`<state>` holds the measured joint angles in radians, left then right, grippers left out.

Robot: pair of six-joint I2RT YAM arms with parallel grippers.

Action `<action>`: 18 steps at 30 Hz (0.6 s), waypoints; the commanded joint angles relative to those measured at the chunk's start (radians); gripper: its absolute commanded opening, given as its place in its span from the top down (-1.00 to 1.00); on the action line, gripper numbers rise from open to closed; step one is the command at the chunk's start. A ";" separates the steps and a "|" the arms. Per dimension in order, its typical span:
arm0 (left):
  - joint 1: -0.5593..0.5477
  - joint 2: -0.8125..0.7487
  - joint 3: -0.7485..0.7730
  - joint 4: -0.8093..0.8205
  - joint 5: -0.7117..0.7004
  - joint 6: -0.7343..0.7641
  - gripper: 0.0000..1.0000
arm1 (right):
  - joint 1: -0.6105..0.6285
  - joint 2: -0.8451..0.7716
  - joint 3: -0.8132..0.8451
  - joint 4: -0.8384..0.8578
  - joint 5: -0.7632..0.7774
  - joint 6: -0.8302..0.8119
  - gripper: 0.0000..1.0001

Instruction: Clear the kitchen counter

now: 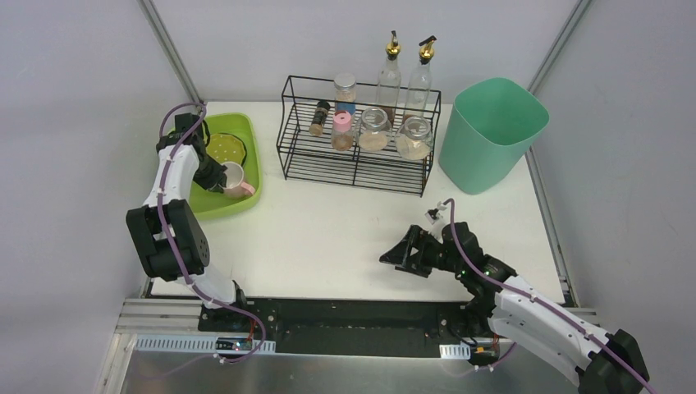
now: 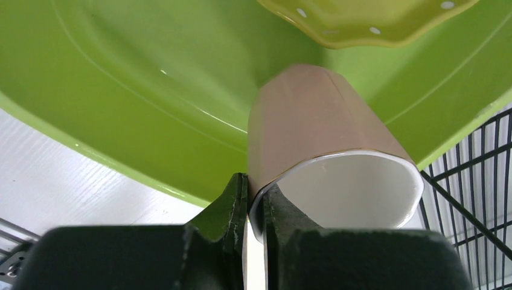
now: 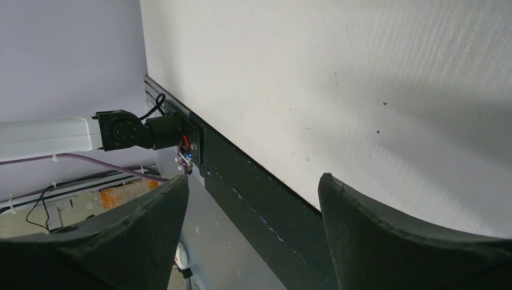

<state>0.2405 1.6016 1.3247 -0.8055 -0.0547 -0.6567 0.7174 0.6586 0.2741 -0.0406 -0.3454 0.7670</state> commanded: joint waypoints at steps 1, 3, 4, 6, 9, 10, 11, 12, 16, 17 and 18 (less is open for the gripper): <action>0.018 0.005 -0.009 0.026 0.026 -0.058 1.00 | 0.004 -0.010 -0.023 0.024 -0.006 0.009 -0.64; 0.027 0.014 -0.015 0.026 0.031 -0.070 1.00 | 0.004 -0.011 -0.026 0.029 -0.004 0.011 -0.64; 0.032 0.017 -0.019 0.026 0.037 -0.074 1.00 | 0.004 -0.010 -0.027 0.031 -0.004 0.012 -0.64; 0.047 0.023 -0.028 0.026 0.036 -0.081 1.00 | 0.005 -0.009 -0.026 0.031 -0.006 0.012 -0.64; 0.063 0.032 -0.037 0.028 0.038 -0.079 1.00 | 0.005 -0.008 -0.026 0.033 -0.002 0.010 -0.64; 0.068 0.035 -0.038 0.028 0.039 -0.078 1.00 | 0.004 -0.006 -0.026 0.035 0.000 0.009 -0.64; 0.074 0.037 -0.041 0.029 0.039 -0.078 0.99 | 0.006 -0.003 -0.026 0.036 -0.003 0.011 -0.64; 0.080 0.040 -0.044 0.028 0.042 -0.077 0.95 | 0.006 0.002 -0.027 0.036 -0.006 0.013 -0.64; 0.102 0.054 -0.058 0.034 0.053 -0.063 0.64 | 0.005 0.008 -0.028 0.036 -0.008 0.014 -0.64; 0.107 0.056 -0.062 0.035 0.065 -0.062 0.58 | 0.006 0.008 -0.029 0.036 -0.006 0.014 -0.65; 0.110 0.058 -0.066 0.040 0.079 -0.060 0.52 | 0.006 0.009 -0.029 0.036 -0.007 0.014 -0.65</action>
<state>0.3294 1.6375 1.2789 -0.7738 -0.0059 -0.7177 0.7181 0.6666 0.2470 -0.0402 -0.3454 0.7719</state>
